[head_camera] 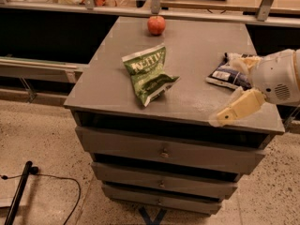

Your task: Move green jalapeno chip bag near apple

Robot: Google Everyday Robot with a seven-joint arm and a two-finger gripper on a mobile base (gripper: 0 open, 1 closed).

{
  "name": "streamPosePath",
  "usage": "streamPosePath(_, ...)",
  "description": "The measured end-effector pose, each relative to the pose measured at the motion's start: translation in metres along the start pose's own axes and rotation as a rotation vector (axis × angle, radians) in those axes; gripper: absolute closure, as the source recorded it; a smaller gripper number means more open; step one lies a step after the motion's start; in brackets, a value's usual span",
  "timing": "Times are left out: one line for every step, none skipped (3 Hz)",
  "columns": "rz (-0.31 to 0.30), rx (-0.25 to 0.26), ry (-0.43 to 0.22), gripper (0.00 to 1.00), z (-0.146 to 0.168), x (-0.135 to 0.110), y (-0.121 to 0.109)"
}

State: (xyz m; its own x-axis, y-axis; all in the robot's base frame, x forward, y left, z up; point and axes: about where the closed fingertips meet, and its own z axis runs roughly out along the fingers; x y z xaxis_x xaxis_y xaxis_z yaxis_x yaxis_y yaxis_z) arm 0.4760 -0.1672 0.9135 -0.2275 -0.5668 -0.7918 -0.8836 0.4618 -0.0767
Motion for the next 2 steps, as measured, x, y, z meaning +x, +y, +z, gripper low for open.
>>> streamPosePath(0.0,0.0,0.0,0.0,0.0,0.0,0.0)
streamPosePath(0.022,0.01,-0.045,0.0,0.015,-0.011,-0.006)
